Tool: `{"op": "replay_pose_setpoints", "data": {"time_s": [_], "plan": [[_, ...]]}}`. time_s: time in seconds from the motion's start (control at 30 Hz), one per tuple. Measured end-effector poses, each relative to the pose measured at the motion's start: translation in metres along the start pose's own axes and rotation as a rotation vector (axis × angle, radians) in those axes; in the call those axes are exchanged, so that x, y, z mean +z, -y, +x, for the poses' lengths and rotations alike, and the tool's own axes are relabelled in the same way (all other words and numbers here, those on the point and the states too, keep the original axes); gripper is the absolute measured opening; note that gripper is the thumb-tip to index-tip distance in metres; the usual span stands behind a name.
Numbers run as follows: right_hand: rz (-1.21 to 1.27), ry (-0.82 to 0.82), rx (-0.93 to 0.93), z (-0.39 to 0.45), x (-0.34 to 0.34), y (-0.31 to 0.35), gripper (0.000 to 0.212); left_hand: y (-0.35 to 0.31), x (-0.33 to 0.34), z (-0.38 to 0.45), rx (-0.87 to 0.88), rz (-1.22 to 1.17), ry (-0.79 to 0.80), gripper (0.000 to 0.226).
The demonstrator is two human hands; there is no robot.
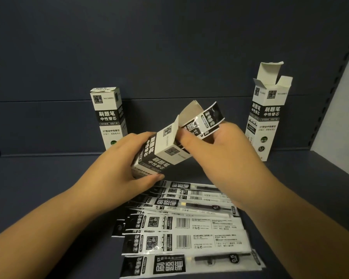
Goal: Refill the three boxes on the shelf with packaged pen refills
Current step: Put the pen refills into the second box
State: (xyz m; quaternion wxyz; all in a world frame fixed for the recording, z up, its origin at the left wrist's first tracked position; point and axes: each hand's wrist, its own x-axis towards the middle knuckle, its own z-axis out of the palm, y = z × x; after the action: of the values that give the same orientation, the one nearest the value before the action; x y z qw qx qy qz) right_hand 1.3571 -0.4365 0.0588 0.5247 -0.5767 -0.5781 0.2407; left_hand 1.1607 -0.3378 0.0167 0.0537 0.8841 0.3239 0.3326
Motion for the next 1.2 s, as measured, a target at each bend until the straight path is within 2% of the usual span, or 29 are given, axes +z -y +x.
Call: {"op": "replay_pose_setpoints", "data": {"time_s": [0.13,0.23,0.4,0.5,0.73,0.9,1.2], "plan": [[0.081,-0.023,-0.007,0.001,-0.006,0.003,0.019,0.001,-0.001,0.0,-0.006,-0.022,-0.015,0.08],[0.039,-0.054,-0.015,0.004,-0.006,0.002,0.016,-0.001,0.0,0.0,-0.002,-0.019,-0.015,0.08],[0.007,0.054,0.009,0.002,0.002,-0.001,0.012,-0.001,0.0,-0.001,0.014,-0.012,0.001,0.079],[0.1,0.071,0.038,0.004,-0.008,0.001,0.013,-0.001,0.0,-0.001,0.011,-0.006,-0.008,0.08],[0.05,0.138,0.018,0.006,-0.002,-0.001,0.013,-0.002,0.001,-0.002,0.048,0.005,0.009,0.075],[0.095,0.121,0.034,0.006,-0.011,-0.001,0.012,-0.003,0.001,-0.002,0.032,-0.013,-0.004,0.078],[0.021,0.106,0.064,0.011,-0.004,-0.006,0.008,-0.006,0.004,-0.002,0.056,0.03,0.024,0.074]]}}
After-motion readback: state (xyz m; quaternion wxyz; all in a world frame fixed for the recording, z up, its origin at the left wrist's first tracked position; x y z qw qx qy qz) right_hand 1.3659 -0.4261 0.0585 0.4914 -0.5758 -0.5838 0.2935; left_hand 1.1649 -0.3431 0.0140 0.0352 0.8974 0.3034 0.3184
